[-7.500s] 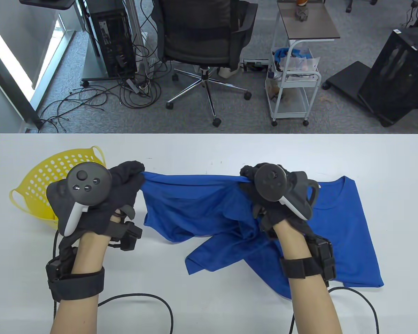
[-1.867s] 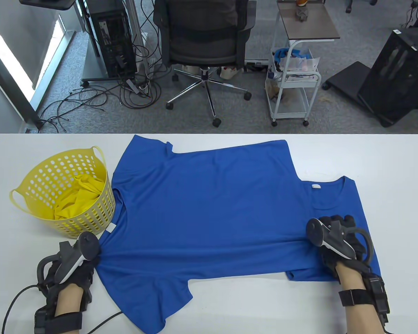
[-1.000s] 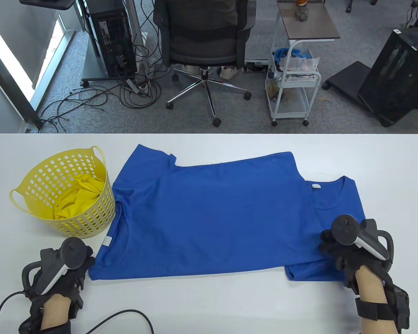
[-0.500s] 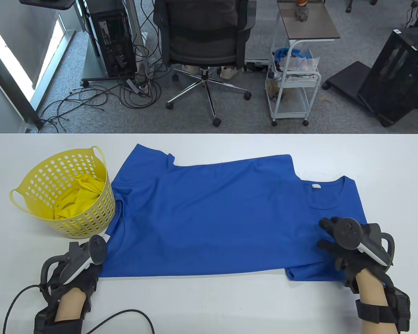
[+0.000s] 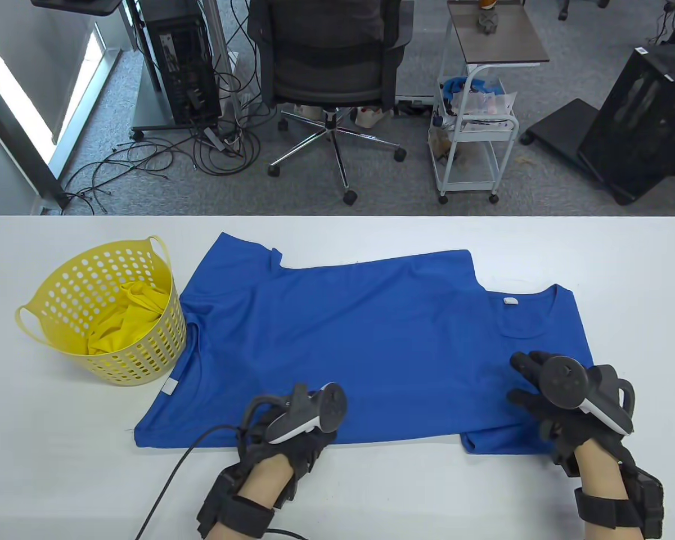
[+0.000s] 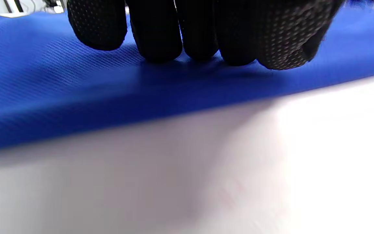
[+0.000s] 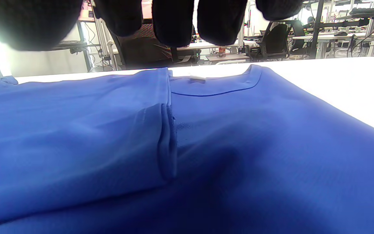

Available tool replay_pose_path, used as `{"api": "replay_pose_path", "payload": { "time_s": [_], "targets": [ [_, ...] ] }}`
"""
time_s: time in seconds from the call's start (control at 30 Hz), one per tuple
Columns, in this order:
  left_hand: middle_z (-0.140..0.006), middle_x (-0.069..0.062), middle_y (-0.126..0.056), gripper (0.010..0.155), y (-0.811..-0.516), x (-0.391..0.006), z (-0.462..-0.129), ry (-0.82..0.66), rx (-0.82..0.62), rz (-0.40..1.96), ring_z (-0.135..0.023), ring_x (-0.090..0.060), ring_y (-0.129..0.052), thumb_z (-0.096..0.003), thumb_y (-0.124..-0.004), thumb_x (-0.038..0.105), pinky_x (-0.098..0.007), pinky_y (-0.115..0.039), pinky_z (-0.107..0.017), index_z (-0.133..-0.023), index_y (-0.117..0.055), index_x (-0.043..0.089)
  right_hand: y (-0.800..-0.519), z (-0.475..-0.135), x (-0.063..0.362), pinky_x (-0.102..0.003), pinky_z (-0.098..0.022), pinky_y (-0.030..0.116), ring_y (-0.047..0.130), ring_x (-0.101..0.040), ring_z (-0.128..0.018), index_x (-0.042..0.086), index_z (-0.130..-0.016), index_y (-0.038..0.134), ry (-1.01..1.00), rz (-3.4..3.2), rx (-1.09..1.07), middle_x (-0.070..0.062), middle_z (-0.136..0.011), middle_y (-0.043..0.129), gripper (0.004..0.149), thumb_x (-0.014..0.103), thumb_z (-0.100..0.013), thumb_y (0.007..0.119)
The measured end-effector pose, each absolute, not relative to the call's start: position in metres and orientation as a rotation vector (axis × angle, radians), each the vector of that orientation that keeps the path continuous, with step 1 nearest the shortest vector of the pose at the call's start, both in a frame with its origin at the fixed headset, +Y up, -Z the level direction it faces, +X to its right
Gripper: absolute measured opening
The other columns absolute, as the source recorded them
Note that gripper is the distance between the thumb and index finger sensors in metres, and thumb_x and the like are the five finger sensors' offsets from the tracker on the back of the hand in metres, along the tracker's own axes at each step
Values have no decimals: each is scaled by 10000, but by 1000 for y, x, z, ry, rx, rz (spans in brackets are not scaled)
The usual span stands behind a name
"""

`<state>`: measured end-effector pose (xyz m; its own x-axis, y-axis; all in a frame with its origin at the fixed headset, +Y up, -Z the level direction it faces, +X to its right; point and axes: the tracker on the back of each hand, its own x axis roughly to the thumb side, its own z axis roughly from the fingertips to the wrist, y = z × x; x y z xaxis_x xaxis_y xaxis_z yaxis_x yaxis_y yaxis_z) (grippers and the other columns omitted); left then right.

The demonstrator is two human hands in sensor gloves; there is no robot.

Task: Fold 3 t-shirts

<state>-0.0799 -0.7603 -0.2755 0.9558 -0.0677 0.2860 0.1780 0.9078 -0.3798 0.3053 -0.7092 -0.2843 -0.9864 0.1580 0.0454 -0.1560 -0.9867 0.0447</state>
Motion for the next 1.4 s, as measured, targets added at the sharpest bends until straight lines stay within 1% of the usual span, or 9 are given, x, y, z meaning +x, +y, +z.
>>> {"api": "replay_pose_path", "payload": {
  "time_s": [0.23, 0.4, 0.5, 0.6, 0.63, 0.7, 0.83, 1.27, 1.4],
  "targets": [
    [-1010, 66, -645, 553, -765, -78, -267, -310, -303, -198, -918, -213, -712, -369, -821, 476, -471, -689, -677, -890, -651, 394, -712, -284, 306, -659, -701, 505, 644, -427, -974, 303, -952, 631, 96, 2981, 61, -75, -1045, 646, 657, 483, -351, 821],
    [-1008, 65, -651, 451, -765, -69, -262, -320, -303, -190, -920, -215, -707, -394, -829, 386, -482, -683, -677, -834, -729, 400, -713, -284, 303, -661, -701, 504, 641, -428, -975, 303, -952, 633, 103, 2995, 72, -76, -1046, 645, 655, 482, -351, 822],
    [-975, 61, -709, 475, -764, -69, -260, -326, -293, -172, -894, -219, -747, -383, -824, 442, -484, -708, -659, -848, -758, 367, -713, -284, 304, -664, -703, 496, 629, -432, -982, 304, -952, 634, 108, 2992, 65, -78, -1049, 640, 653, 481, -352, 822],
    [-976, 30, -703, 564, -763, -66, -258, -308, -341, -159, -901, -244, -729, -360, -828, 521, -495, -690, -666, -882, -744, 322, -711, -284, 306, -677, -713, 466, 590, -445, -1000, 305, -953, 633, 99, 2984, 49, -79, -1057, 626, 653, 479, -353, 823],
    [-965, 28, -713, 566, -764, -64, -257, -307, -300, -185, -891, -245, -740, -351, -833, 528, -493, -696, -661, -872, -750, 322, -712, -284, 306, -679, -715, 462, 586, -445, -1003, 305, -954, 631, 99, 2982, 46, -76, -1057, 626, 654, 479, -353, 823],
    [-904, 41, -778, 513, -764, -61, -256, -313, -211, -216, -834, -227, -805, -328, -837, 528, -479, -736, -630, -804, -801, 339, -714, -285, 306, -681, -713, 463, 586, -449, -1001, 303, -953, 633, 116, 2987, 43, -79, -1056, 627, 653, 479, -354, 822],
    [-852, 42, -820, 429, -764, -58, -258, -303, -205, -218, -792, -213, -837, -347, -846, 474, -482, -745, -615, -756, -838, 343, -716, -285, 303, -680, -712, 466, 591, -447, -999, 304, -951, 636, 127, 3009, 49, -79, -1055, 629, 651, 481, -353, 821],
    [-797, 14, -835, 413, -766, -59, -258, -345, -179, -220, -730, -205, -852, -369, -816, 463, -466, -756, -602, -752, -835, 310, -719, -287, 304, -682, -715, 454, 554, -462, -1008, 296, -949, 643, 161, 2986, 47, -88, -1060, 619, 641, 477, -359, 818],
    [-758, 15, -868, 410, -763, -67, -261, -373, -157, -149, -687, -196, -882, -364, -829, 467, -452, -778, -591, -737, -861, 299, -718, -287, 302, -679, -711, 461, 562, -463, -1004, 297, -951, 639, 163, 2977, 65, -90, -1060, 616, 641, 477, -361, 816]
  ]
}}
